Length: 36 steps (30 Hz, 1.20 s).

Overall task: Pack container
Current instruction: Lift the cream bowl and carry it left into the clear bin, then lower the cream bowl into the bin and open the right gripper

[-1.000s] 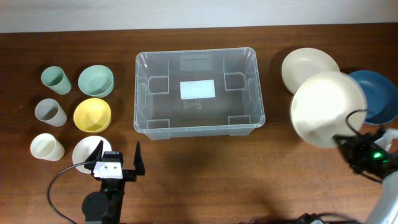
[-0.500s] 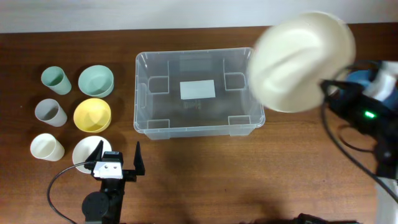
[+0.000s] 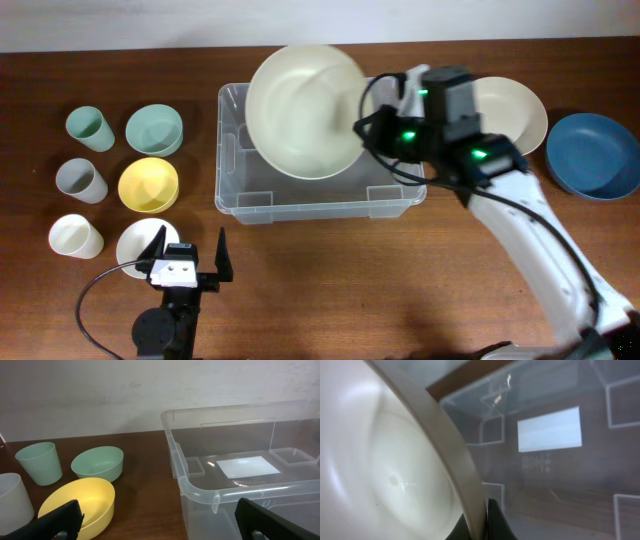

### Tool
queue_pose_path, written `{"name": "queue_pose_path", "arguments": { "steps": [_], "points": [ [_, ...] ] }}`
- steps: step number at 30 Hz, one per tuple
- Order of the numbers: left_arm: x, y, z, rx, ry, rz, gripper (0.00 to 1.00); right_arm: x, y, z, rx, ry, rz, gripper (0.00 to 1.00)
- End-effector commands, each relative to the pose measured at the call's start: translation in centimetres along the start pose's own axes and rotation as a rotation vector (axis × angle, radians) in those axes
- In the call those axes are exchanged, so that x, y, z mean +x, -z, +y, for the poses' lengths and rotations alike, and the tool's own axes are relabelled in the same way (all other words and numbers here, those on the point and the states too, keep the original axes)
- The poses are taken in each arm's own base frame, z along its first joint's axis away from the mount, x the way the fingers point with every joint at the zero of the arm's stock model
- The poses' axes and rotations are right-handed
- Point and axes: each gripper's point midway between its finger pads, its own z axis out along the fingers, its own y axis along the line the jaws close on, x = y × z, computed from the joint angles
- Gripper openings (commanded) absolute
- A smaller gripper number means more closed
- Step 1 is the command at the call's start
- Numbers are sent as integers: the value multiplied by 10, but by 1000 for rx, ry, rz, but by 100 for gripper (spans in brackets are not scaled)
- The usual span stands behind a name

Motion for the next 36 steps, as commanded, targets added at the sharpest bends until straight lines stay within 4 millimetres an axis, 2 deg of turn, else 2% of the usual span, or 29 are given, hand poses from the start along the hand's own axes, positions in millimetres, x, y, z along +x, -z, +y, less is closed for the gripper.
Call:
{"name": "queue_pose_path", "arguments": {
  "steps": [1, 10, 14, 21, 24, 28, 36],
  "points": [
    [2, 0, 2, -9, 6, 5, 99, 0, -26, -7, 44, -25, -5, 4],
    [2, 0, 2, -9, 6, 5, 99, 14, -86, -30, 72, -12, 61, 4],
    [2, 0, 2, -9, 6, 5, 99, 19, -103, -37, 93, -4, 65, 3],
    [2, 0, 2, -9, 6, 5, 99, 23, -120, -52, 162, 8, 43, 4],
    [2, 0, 2, -9, 6, 5, 99, 25, -122, -57, 183, 5, 44, 4],
    [2, 0, 2, -9, 6, 5, 99, 27, -122, -75, 265, -4, 40, 4],
    [2, 0, 2, -9, 6, 5, 99, 39, -133, -87, 285, -52, 82, 4]
  ]
}}
